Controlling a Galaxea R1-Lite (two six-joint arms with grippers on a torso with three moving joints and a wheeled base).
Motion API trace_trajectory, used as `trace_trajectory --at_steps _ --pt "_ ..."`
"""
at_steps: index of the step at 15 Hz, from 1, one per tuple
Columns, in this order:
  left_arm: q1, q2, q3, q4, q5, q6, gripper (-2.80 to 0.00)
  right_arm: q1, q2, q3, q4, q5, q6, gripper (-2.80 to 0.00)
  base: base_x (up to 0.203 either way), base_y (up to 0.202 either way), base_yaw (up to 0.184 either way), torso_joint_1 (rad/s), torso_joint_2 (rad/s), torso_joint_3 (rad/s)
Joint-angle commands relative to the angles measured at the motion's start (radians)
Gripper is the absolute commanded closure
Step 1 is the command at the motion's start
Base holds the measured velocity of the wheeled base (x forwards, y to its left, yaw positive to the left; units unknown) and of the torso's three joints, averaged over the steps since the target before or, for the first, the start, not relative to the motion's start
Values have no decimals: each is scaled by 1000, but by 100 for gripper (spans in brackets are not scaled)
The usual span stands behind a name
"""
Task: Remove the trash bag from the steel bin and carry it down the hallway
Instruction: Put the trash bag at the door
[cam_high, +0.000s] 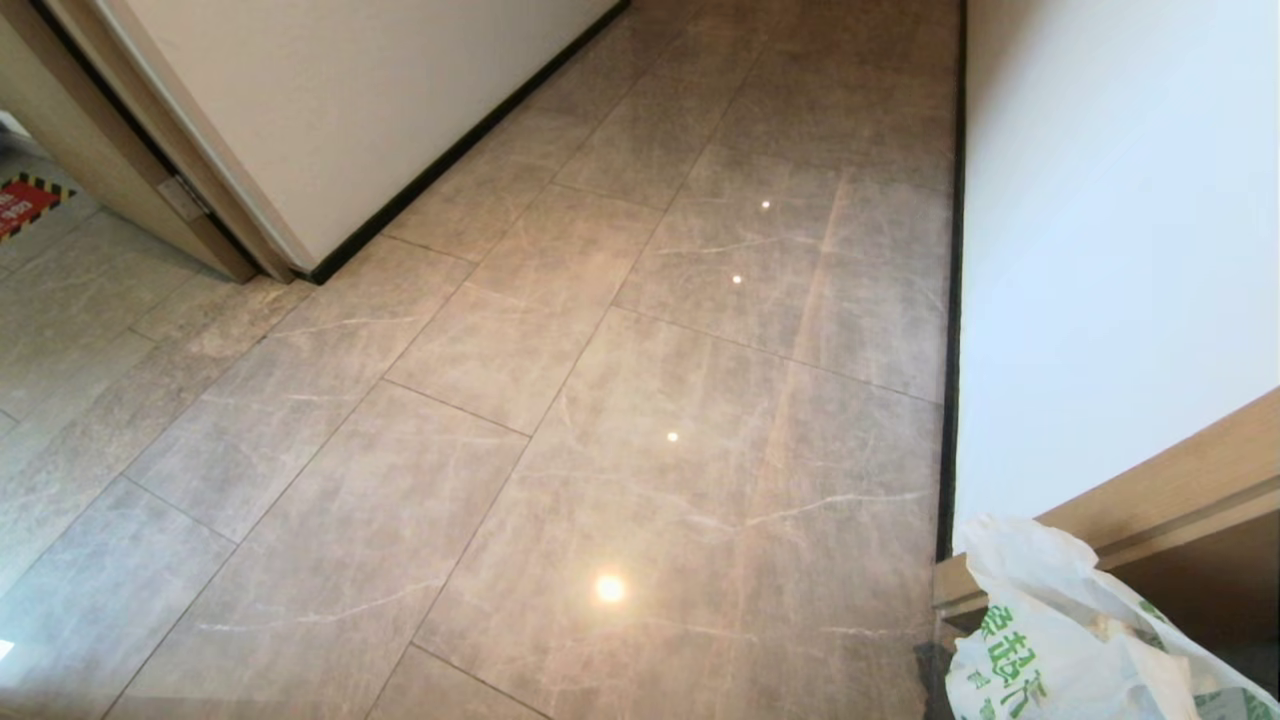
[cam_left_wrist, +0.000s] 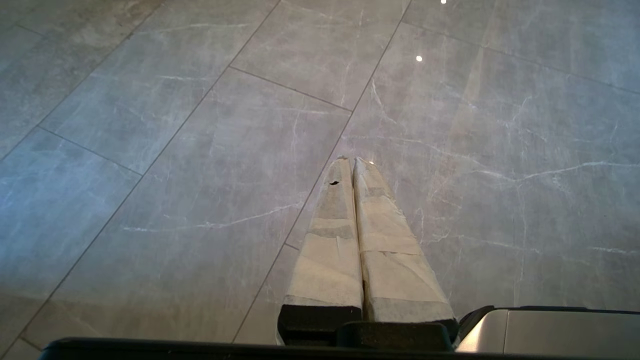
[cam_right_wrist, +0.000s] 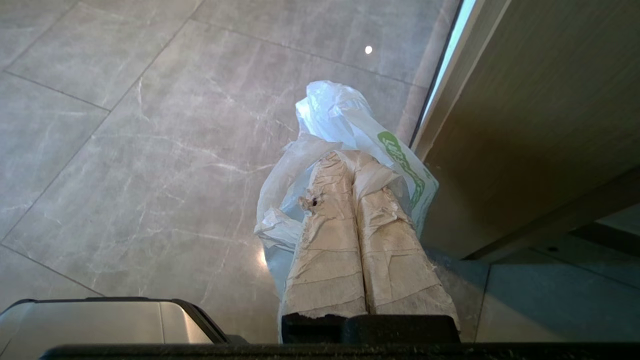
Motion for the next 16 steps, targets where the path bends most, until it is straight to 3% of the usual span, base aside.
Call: trace_trajectory --at_steps 1,8,13,16 --pt "0 0 0 0 1 0 0 0 0 0 -1 0 2 0 0 0 0 4 7 -197" --pt "0 0 0 0 -1 3 0 0 0 -43 6 0 3 0 0 0 0 0 4 -84" --pt "0 0 0 0 -1 3 0 0 107 -353 381 28 -6 0 0 0 0 0 0 0" --pt "0 0 0 0 0 3 0 0 321 -461 436 49 -28 0 0 0 0 0 0 0"
